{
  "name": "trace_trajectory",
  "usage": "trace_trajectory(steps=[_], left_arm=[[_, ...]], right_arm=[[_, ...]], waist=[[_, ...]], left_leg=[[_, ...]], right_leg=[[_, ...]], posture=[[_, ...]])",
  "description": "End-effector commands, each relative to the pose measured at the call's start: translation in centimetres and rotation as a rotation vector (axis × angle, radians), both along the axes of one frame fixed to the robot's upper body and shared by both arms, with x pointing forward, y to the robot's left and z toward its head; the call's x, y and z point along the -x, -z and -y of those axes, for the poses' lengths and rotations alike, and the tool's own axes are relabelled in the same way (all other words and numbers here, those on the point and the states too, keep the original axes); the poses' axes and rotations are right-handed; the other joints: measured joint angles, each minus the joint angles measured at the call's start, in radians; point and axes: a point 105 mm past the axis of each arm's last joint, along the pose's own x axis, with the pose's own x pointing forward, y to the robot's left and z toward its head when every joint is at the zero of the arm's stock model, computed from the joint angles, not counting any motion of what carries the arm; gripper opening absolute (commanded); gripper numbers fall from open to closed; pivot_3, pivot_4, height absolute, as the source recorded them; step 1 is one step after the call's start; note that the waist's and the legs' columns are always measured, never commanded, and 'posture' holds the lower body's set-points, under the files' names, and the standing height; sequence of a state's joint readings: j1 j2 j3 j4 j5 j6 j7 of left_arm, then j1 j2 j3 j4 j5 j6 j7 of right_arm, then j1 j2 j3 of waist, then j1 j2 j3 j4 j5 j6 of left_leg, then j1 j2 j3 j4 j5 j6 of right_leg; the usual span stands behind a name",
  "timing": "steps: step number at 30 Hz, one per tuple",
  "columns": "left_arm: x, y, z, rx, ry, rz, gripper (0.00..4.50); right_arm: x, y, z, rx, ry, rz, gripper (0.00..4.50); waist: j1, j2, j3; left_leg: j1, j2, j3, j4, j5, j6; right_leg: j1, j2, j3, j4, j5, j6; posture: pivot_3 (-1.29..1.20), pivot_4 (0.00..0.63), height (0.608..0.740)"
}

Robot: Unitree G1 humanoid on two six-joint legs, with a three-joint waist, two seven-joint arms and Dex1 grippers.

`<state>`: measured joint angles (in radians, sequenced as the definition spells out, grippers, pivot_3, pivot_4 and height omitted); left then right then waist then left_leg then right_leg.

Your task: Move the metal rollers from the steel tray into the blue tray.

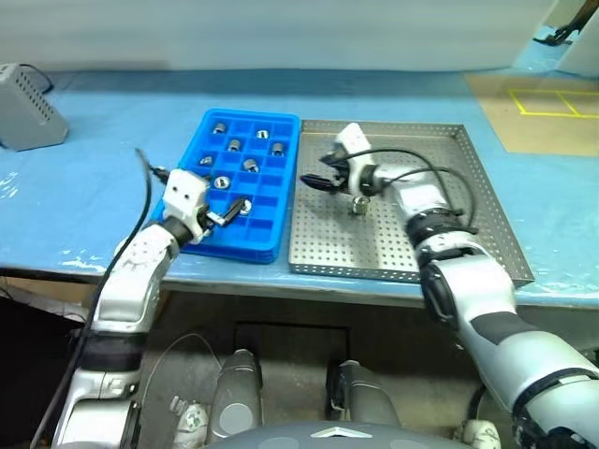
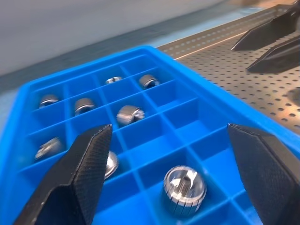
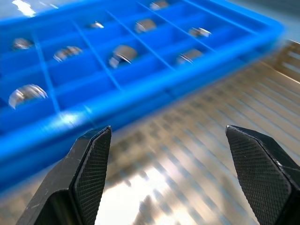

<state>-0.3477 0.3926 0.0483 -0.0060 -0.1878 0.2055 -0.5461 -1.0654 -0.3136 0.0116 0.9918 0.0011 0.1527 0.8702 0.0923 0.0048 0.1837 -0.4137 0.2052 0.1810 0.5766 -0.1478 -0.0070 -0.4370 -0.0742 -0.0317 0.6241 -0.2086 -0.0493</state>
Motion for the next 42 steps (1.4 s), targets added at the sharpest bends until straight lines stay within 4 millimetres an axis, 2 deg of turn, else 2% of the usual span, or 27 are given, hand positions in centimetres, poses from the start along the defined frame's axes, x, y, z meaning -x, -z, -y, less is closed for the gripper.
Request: trace_trajectory(steps=[1, 4, 7, 17, 22, 24, 26, 31, 33, 39, 42], left_arm=[[-0.5, -0.6, 1.2, -0.003, 0.062, 0.049, 4.13], [-0.9, -0.4, 1.5, -0.003, 0.078, 0.053, 4.13], [-1.1, -0.1, 1.7, -0.002, 0.091, 0.053, 4.13], [-1.1, -0.1, 1.4, -0.009, 0.095, 0.058, 4.13], [-0.9, -0.3, 1.4, -0.008, 0.093, 0.063, 4.13], [-0.7, -0.5, 1.3, -0.003, 0.094, 0.067, 4.13], [-0.5, -0.8, 1.2, 0.026, 0.095, 0.077, 4.13], [0.0, -1.2, 1.0, 0.036, 0.097, 0.086, 4.13], [0.1, -1.3, 0.7, 0.034, 0.086, 0.087, 4.13], [1.5, -1.8, -1.1, 0.03, 0.026, 0.102, 4.13], [2.4, -1.7, -2.0, 0.022, -0.02, 0.099, 4.13]], right_arm=[[0.1, -1.2, 0.2, 0.017, 0.017, 0.025, 3.99], [0.3, -0.8, 1.4, 0.045, 0.045, -0.007, 3.99], [1.1, -0.2, 1.6, 0.054, 0.019, -0.049, 3.99], [2.8, 2.4, -0.4, 0.015, -0.042, -0.176, 3.99], [2.7, 5.1, 0.0, 0.102, 0.011, -0.217, 3.99], [2.5, 5.2, -0.1, 0.102, 0.018, -0.212, 3.81], [2.2, 5.0, -0.1, 0.093, 0.021, -0.2, 3.37], [1.7, 3.9, -0.6, 0.066, 0.012, -0.158, 1.72], [1.5, 2.7, -1.4, 0.032, -0.021, -0.104, 1.67], [0.8, -3.2, -5.3, -0.168, -0.109, 0.056, 1.67], [0.4, -4.5, -6.6, -0.197, -0.119, 0.088, 1.67]], waist=[[-0.029, -0.001, 0.0], [-0.059, -0.001, 0.0], [-0.067, -0.001, 0.0], [-0.07, -0.001, 0.0], [-0.069, -0.001, 0.0], [-0.069, -0.002, 0.0], [-0.069, -0.001, 0.0], [-0.069, -0.002, 0.0], [-0.069, -0.001, 0.0], [-0.068, -0.001, 0.0], [-0.056, -0.001, 0.0]], left_leg=[[0.001, 0.0, -0.001, 0.001, 0.0, 0.001], [0.002, 0.0, 0.0, 0.0, 0.0, 0.0], [0.003, 0.002, 0.0, -0.001, 0.001, -0.002], [0.003, 0.002, 0.0, 0.0, 0.001, -0.002], [0.003, 0.002, 0.0, 0.0, 0.001, -0.002], [0.004, 0.002, 0.0, -0.001, 0.001, -0.002], [0.006, 0.002, 0.0, -0.001, 0.001, -0.002], [0.008, 0.002, 0.0, -0.001, 0.001, -0.002], [0.007, 0.002, 0.0, -0.001, 0.001, -0.002], [0.005, 0.002, 0.001, -0.004, 0.001, -0.002], [0.005, 0.002, 0.001, -0.005, 0.001, -0.002]], right_leg=[[0.0, 0.0, 0.002, 0.0, 0.001, 0.001], [-0.002, 0.001, 0.003, 0.001, 0.002, 0.002], [-0.002, 0.006, 0.003, 0.001, 0.002, 0.001], [-0.001, 0.005, 0.003, 0.001, 0.002, 0.0], [-0.001, 0.005, 0.003, 0.001, 0.002, 0.0], [0.0, 0.004, 0.003, 0.001, 0.002, 0.0], [0.001, 0.004, 0.003, 0.001, 0.002, 0.0], [0.003, 0.002, 0.003, 0.001, 0.002, 0.0], [0.003, 0.002, 0.003, 0.001, 0.002, 0.0], [-0.002, 0.002, 0.003, 0.001, 0.002, 0.0], [-0.003, 0.002, 0.003, 0.0, 0.002, -0.001]], posture=[[-0.14, 0.15, 0.74], [-0.16, 0.15, 0.74], [-0.17, 0.15, 0.74], [-0.16, 0.15, 0.74], [-0.13, 0.15, 0.74], [-0.13, 0.15, 0.74], [-0.13, 0.15, 0.74], [-0.1, 0.15, 0.74], [-0.07, 0.15, 0.74], [0.03, 0.15, 0.74], [0.11, 0.15, 0.74]])
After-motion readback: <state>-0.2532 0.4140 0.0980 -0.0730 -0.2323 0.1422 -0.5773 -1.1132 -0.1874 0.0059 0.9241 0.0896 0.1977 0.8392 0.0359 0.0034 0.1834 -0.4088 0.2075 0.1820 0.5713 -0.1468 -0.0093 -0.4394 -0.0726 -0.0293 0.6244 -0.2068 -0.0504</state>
